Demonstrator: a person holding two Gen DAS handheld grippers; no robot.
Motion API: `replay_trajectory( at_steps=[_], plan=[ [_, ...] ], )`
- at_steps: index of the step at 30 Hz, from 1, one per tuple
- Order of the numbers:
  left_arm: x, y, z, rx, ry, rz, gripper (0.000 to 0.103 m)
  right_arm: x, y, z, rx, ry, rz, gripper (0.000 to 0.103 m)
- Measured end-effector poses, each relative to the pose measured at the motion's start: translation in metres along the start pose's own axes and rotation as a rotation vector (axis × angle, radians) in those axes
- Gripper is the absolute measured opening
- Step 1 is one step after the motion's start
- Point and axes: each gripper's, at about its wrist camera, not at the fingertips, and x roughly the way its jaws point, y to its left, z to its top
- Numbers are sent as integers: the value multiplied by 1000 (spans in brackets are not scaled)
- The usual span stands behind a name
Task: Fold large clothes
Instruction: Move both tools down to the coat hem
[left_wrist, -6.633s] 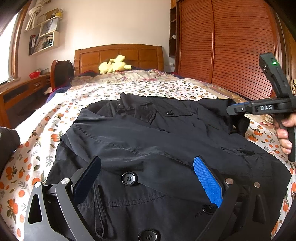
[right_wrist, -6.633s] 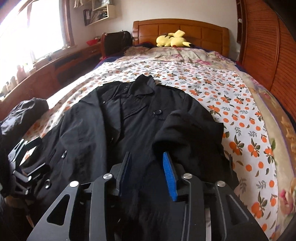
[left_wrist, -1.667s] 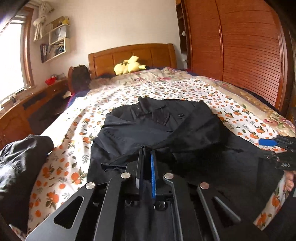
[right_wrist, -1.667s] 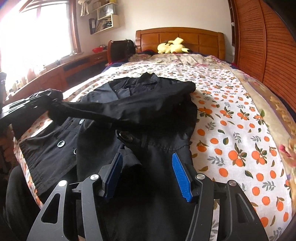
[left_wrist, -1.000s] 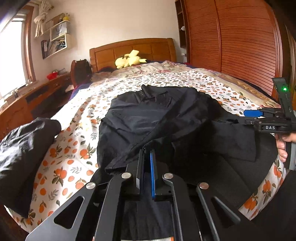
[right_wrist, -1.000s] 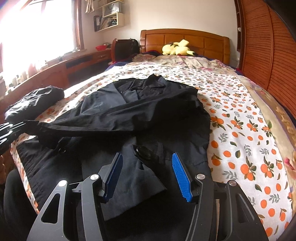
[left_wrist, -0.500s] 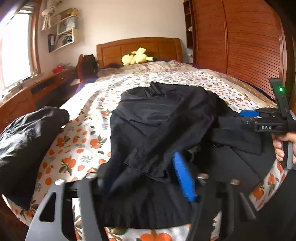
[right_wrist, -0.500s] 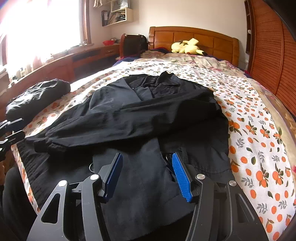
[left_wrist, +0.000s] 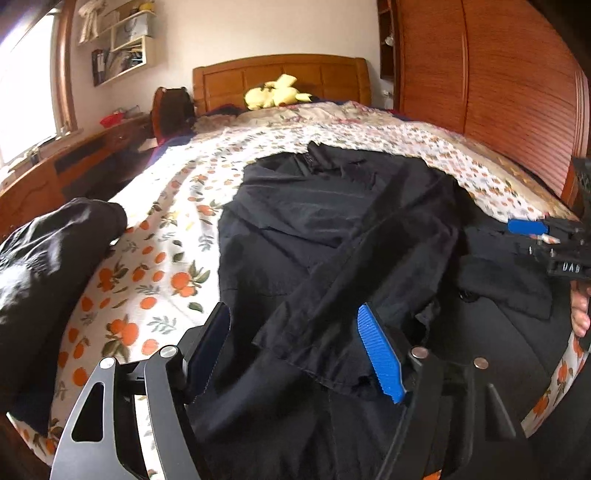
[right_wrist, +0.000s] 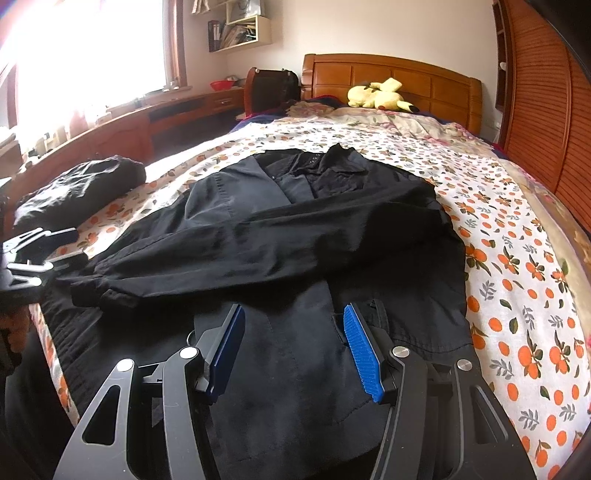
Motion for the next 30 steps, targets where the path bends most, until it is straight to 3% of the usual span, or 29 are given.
replay_trajectory(
  at_steps=[5,9,17,18,22,30],
  plan=[
    [16,-14,-21,54,82,-3,74,-1,0,0,-2,-1,-1,53],
    [28,-12,-36,37,132,2,74,-1,0,0,-1,1,-2,53],
    [11,-7,-39,1,104,-10,74,-2,-4,-4,10,9,-19,54],
    [7,-7,-40,-3,99,-11,75,-4,-5,-5,14,12,-27,54],
    [-12,-1,-41,-20,57,4,96,-15,-13,-14,52,9,-21,57],
    [-38,12,-47,-57,26,4,100,-48,-35,-49,57,39,-114,57]
  ],
)
